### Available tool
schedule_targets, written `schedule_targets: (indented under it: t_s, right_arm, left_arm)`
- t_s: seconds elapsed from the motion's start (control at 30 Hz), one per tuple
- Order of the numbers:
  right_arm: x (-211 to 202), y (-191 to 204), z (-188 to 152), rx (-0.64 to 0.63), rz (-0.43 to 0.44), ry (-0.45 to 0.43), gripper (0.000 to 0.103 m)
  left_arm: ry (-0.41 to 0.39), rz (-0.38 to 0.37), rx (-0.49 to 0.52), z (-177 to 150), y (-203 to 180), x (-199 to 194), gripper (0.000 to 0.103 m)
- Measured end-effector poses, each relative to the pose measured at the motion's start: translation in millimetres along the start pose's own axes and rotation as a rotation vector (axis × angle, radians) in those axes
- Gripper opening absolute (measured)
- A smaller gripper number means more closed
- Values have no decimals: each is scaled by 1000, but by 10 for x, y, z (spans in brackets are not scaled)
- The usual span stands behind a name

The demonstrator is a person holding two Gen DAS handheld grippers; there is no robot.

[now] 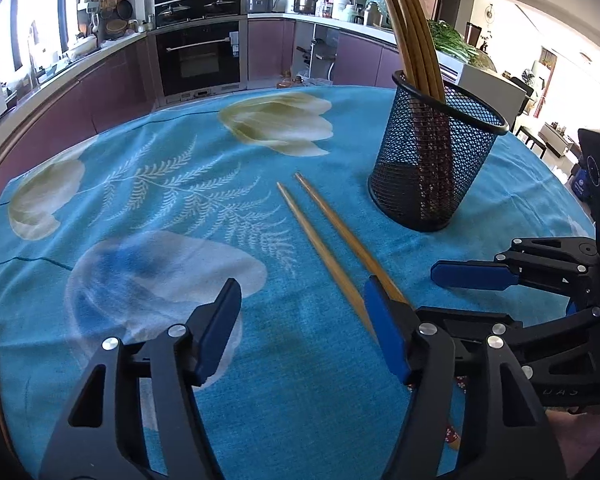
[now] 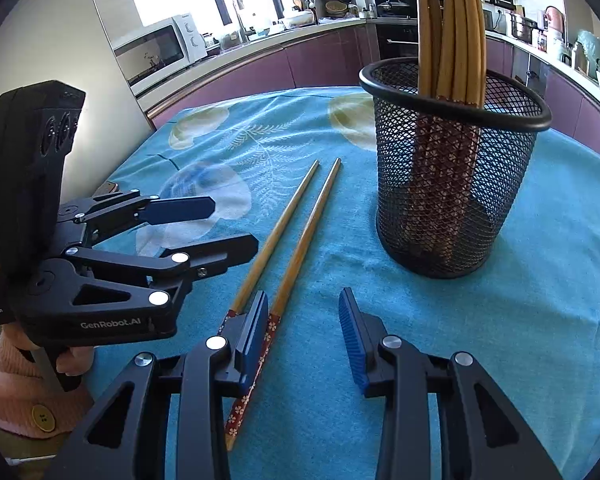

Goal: Organize utensils
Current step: 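Withdraw both tools and move them over the last two chopsticks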

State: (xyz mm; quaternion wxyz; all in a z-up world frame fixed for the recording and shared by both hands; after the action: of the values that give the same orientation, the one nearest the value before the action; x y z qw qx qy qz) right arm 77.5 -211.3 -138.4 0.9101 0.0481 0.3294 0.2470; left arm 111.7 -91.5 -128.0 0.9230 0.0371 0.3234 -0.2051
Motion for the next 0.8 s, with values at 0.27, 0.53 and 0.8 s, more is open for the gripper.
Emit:
schedule_targets:
  t_s: [0.27,0.53,0.8]
  right_arm:
    - [-6,-27,-1,1,-3,-2,34]
    - [55,-20,42,-11,-10,0,34]
    - [198,13,154,-37,-28,3,34]
  left_arm:
    - [37,-13,26,-25,-94,112,53]
    - [49,-49,16,-19,-77,95,33]
    - [62,-64,-13,21,5,134,33]
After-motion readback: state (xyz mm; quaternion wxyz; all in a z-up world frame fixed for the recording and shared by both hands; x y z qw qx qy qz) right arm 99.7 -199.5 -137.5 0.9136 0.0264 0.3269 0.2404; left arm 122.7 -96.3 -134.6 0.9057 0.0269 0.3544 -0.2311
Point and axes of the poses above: each gripper's, at about its wrist camera, not at the fingertips, and x roughly the way its jaws point, y to its left, z to its top, the point moved 3 cm from there along x, roughly the way its jaws point, and after that the axes turned 12 degrees about -y, right-handed, at the moved point
